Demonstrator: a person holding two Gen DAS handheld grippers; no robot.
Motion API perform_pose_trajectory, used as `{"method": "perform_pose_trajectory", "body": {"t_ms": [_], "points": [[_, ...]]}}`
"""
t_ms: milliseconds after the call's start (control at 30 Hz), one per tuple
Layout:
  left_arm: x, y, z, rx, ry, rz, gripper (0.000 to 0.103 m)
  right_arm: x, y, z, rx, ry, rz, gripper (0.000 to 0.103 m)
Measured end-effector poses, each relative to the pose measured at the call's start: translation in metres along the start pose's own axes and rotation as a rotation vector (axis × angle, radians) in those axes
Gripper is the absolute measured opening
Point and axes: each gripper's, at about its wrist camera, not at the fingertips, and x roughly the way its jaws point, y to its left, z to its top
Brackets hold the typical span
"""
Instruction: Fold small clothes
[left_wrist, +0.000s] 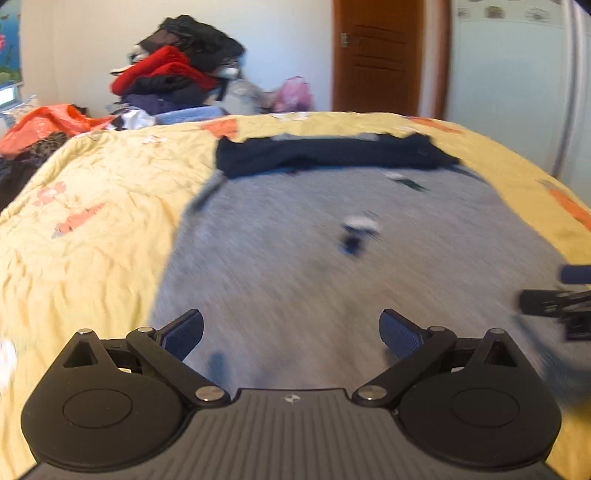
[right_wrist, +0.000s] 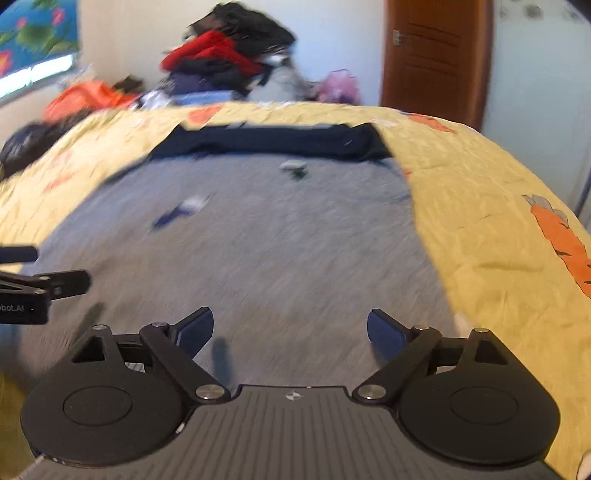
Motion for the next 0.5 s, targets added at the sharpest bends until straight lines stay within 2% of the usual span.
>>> {"method": "perform_pose_trajectory", "body": {"t_ms": [67,100,133,200,367,500], "points": [[-0.003,-0.009,-0.014,0.032,0.024,-0.003,0.102,0.002,0.009,-0.011,-0.052,0.028,-0.017,0.092],[-0.001,-0.011,-0.022,0.051,0.039,0.004,0.103,0.001,0.008,-0.017,-0.049,0.003,-0.026,0.1],[0.0,-0.009,-0.029,0.047,0.025,-0.001,0.103,0.002,0.003,-0.02,-0.026,0.002,-0.031,0.103],[0.001,0.002,-0.034,0.012,0.004,-0.025,0.103,0.0,-0.007,-0.022,0.002,-0.009,-0.025,0.103],[-0.001,0.001,-0.031,0.017,0.019,0.0,0.103,-0.005,-0.009,-0.021,0.007,0.009,-0.038,0.102],[-0.018,0.003,-0.03,0.009,0.025,0.004,0.103,-0.008,-0.007,-0.019,0.004,0.021,-0.056,0.097]]}}
